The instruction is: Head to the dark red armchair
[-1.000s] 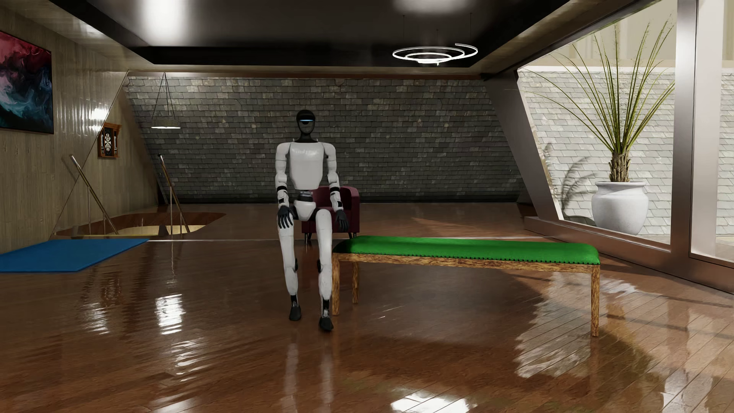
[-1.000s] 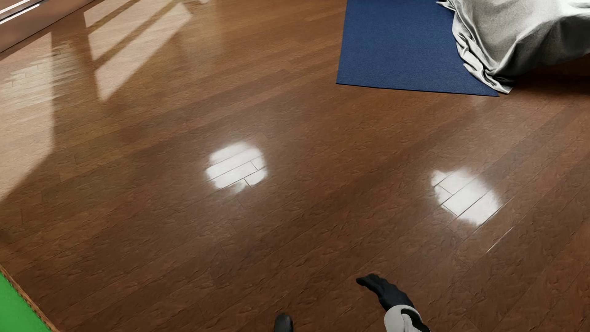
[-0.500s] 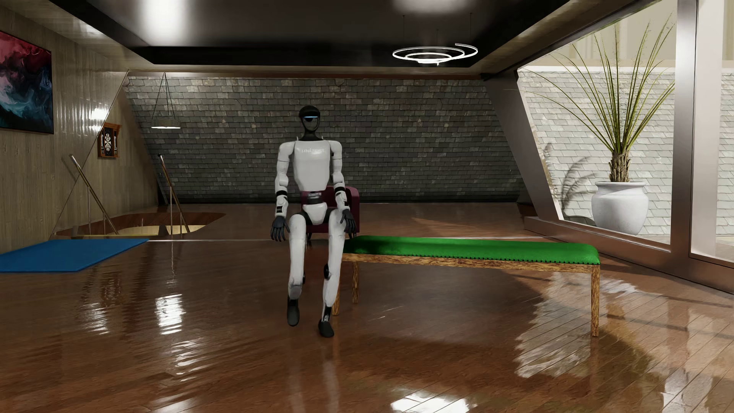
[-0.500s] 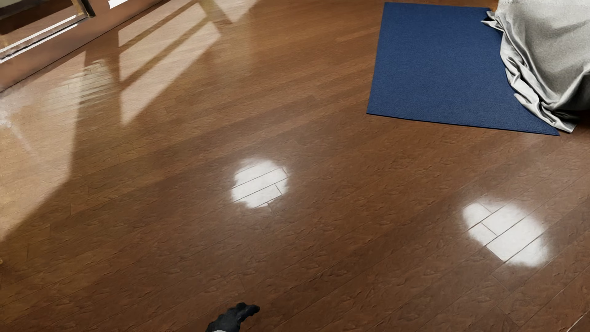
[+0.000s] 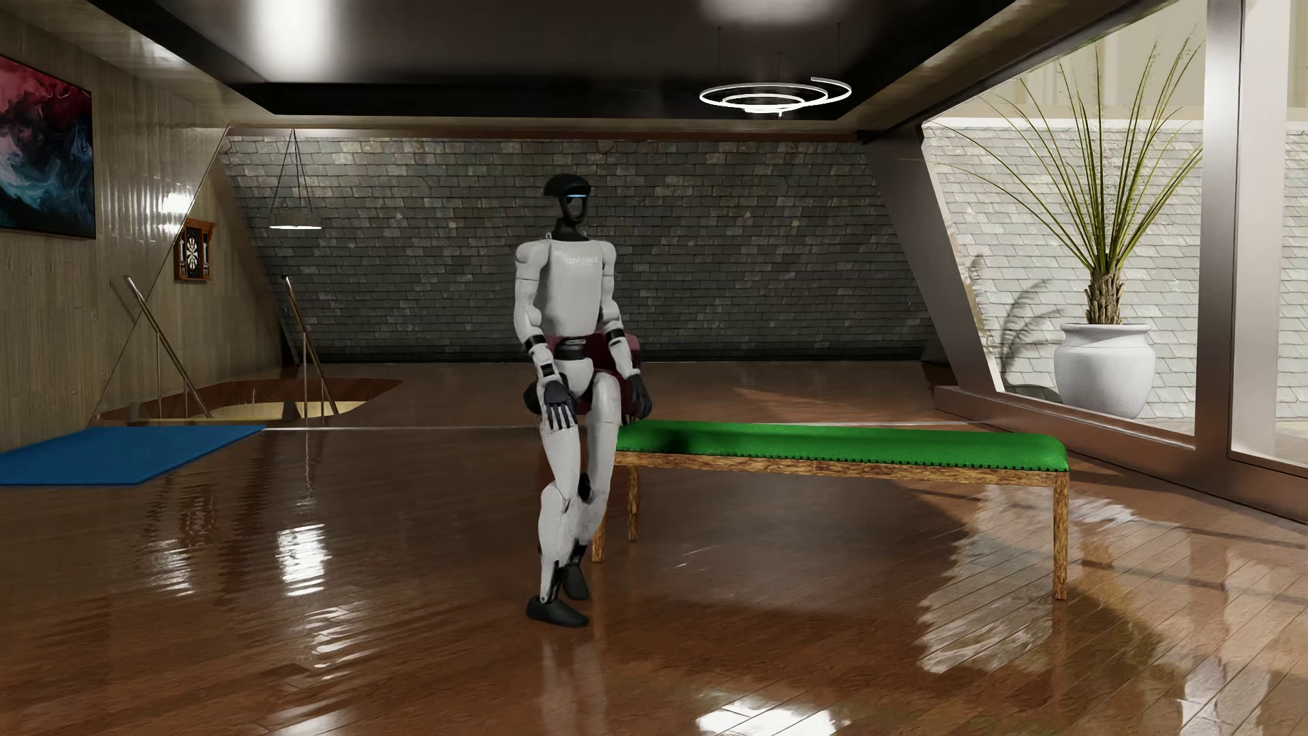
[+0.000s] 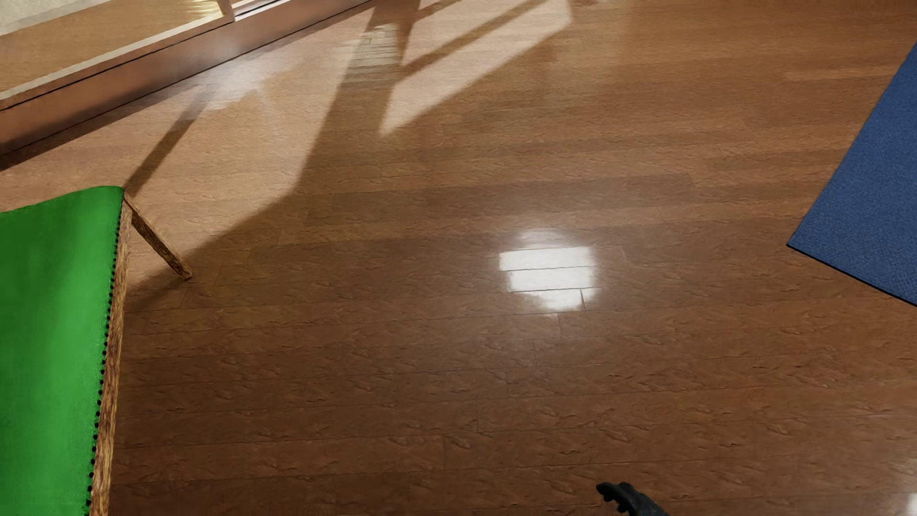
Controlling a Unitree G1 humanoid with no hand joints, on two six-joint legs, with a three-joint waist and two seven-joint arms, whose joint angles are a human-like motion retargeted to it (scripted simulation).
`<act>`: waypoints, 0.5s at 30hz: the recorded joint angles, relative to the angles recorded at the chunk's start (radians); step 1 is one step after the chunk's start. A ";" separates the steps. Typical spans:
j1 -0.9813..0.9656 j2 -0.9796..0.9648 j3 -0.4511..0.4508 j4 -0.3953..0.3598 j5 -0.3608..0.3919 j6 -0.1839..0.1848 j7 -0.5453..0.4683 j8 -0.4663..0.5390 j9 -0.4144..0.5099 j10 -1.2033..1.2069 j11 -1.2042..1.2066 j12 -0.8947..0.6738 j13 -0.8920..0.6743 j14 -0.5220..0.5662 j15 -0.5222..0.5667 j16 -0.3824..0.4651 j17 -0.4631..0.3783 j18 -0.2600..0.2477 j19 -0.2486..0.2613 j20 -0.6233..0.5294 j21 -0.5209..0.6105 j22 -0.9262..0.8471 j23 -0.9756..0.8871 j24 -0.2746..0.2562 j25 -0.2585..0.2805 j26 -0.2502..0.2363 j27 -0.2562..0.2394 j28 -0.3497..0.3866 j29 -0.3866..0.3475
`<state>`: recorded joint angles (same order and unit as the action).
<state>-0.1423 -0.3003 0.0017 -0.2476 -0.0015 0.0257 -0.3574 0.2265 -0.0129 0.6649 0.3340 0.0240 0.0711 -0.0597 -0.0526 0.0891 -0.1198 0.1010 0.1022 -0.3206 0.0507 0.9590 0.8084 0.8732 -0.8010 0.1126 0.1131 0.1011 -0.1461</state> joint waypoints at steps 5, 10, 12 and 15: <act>-0.116 0.036 -0.014 0.001 0.014 0.074 -0.100 -0.237 0.008 0.294 0.075 0.023 -0.029 0.177 -0.084 0.136 0.045 -0.247 -0.048 -0.052 -0.064 -0.026 0.040 0.011 0.029 -0.020 -0.016 -0.086 -0.086; -0.104 0.087 -0.015 0.017 -0.092 0.077 -0.050 -0.459 0.007 0.243 0.102 0.025 -0.021 0.070 -0.094 0.111 0.037 -0.349 -0.054 0.080 -0.012 -0.192 0.082 -0.088 -0.029 0.005 0.010 0.027 -0.027; -0.137 0.116 -0.017 0.177 -0.128 0.074 0.049 -0.546 0.004 0.168 0.090 0.020 -0.006 -0.028 -0.091 0.094 0.019 -0.364 -0.048 0.080 0.035 -0.231 0.072 -0.088 -0.044 -0.019 -0.006 0.025 -0.007; -0.048 0.176 -0.017 0.587 -0.150 0.085 0.755 -0.675 -0.015 -0.130 0.012 0.014 0.010 -0.110 -0.063 0.049 -0.014 -0.117 -0.030 0.056 0.055 -0.231 0.068 -0.043 -0.036 0.001 0.009 0.035 0.010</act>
<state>-0.1907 -0.1242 -0.0154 0.3394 -0.1518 0.1107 0.3973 -0.4488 -0.0279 0.5352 0.3460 0.0376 0.0812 -0.1700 -0.1153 0.1384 -0.1340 -0.0164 0.0721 -0.2643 0.1056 0.7276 0.8765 0.8307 -0.8372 0.1131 0.1224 0.1356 -0.1364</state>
